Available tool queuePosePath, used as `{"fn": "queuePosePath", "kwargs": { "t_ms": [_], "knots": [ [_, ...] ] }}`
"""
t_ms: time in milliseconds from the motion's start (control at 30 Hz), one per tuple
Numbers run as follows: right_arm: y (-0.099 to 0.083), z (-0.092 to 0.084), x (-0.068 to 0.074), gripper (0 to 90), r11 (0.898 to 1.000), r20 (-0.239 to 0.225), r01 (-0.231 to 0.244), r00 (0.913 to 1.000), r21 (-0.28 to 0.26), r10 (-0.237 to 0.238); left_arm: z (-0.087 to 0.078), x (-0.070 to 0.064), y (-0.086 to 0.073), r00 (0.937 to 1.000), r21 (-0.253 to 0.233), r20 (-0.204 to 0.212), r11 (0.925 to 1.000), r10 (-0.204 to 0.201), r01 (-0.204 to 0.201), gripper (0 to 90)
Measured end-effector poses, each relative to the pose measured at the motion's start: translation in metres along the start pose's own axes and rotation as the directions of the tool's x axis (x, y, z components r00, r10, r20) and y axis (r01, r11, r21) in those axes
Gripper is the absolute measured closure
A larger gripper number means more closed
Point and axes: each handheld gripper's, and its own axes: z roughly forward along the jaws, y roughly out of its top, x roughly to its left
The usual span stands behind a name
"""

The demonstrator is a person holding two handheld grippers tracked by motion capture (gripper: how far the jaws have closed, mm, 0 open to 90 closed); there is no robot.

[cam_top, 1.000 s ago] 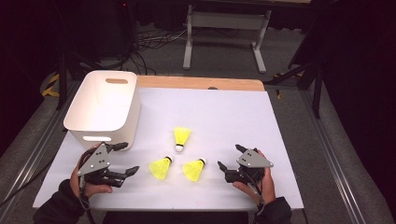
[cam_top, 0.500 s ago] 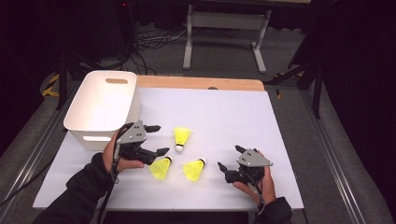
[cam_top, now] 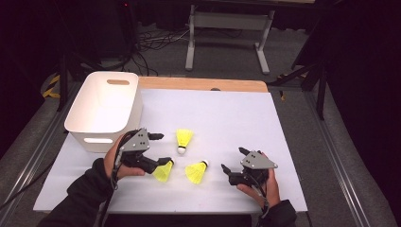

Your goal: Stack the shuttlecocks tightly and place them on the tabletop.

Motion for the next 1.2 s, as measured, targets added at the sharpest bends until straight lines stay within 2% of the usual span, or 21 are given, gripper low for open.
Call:
{"fn": "queuePosePath", "kwargs": {
  "t_ms": [67, 200, 267, 367, 467, 533, 667, 900, 1067, 1200],
  "knots": [
    [0.000, 0.000, 0.000, 15.8, 1.000, 0.001, 0.001, 1.0000, 0.000, -0.001, -0.007, -0.005, -0.008, 0.9999, -0.006, 0.013, 1.0000, 0.002, -0.002, 20.6],
    [-0.001, 0.001, 0.000, 15.8, 1.000, -0.001, 0.000, 1.0000, 0.006, 0.000, -0.016, -0.016, -0.023, 0.9993, 0.013, 0.034, 0.9997, 0.018, -0.019, 22.4],
    [0.000, 0.001, 0.000, 15.8, 1.000, 0.000, 0.003, 1.0000, 0.007, -0.003, -0.017, -0.018, -0.028, 0.9981, 0.021, 0.055, 0.9994, 0.027, -0.028, 25.2],
    [0.000, 0.001, 0.001, 16.0, 1.000, 0.003, 0.006, 1.0000, 0.005, -0.006, -0.013, -0.020, -0.032, 0.9964, 0.063, 0.064, 0.9963, 0.055, -0.059, 29.1],
    [0.000, 0.001, 0.001, 16.1, 1.000, 0.005, 0.012, 0.9999, 0.007, -0.012, -0.009, -0.020, -0.034, 0.9953, 0.078, 0.071, 0.9944, 0.065, -0.071, 32.7],
    [0.000, 0.001, 0.000, 16.1, 1.000, 0.005, 0.014, 0.9999, 0.007, -0.014, -0.007, -0.020, -0.034, 0.9946, 0.093, 0.065, 0.9919, 0.082, -0.087, 36.2],
    [-0.001, 0.001, -0.001, 16.2, 1.000, 0.005, 0.011, 0.9999, 0.010, -0.011, -0.001, -0.019, -0.036, 0.9958, 0.084, 0.054, 0.9935, 0.073, -0.078, 40.3],
    [-0.001, 0.002, 0.000, 16.3, 1.000, 0.012, 0.018, 0.9998, 0.012, -0.018, 0.008, -0.022, -0.035, 0.9923, 0.122, 0.020, 0.9847, 0.122, -0.124, 44.9],
    [-0.001, 0.003, 0.000, 16.3, 1.000, 0.010, 0.024, 0.9997, 0.018, -0.024, 0.008, -0.022, -0.035, 0.9940, 0.096, 0.010, 0.9893, 0.109, -0.110, 51.3],
    [-0.002, 0.004, 0.000, 16.4, 0.999, 0.007, 0.025, 0.9997, 0.023, -0.025, 0.008, -0.022, -0.035, 0.9922, 0.094, 0.007, 0.9878, 0.125, -0.125, 58.0]
  ]
}}
